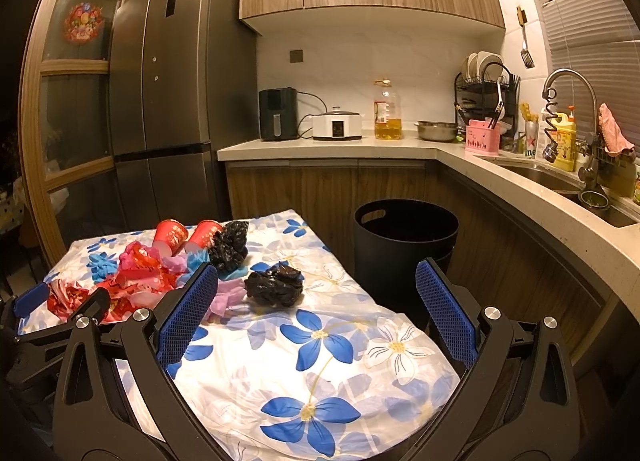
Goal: Collect trash
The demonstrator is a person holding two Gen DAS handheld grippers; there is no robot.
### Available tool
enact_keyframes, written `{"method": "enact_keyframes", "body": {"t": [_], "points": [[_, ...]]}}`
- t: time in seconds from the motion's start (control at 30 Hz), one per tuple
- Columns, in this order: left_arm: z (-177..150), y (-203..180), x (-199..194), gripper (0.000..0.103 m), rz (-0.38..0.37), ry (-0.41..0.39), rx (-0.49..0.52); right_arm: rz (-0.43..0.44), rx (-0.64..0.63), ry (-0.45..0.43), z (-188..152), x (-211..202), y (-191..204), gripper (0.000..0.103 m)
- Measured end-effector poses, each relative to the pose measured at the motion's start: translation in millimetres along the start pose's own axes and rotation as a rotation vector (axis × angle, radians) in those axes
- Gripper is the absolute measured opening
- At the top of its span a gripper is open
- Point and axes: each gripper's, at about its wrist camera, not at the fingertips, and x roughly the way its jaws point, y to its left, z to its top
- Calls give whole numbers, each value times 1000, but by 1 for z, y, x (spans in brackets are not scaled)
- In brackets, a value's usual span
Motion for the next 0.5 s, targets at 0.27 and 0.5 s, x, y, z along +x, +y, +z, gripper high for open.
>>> {"method": "enact_keyframes", "body": {"t": [0.27,0.5], "points": [[0,0,-1,97,0,-2,-1,1,-2,-4,7,0,3,98],[2,-1,0,97,-1,-3,-3,-1,-1,-7,7,0,3,98]]}}
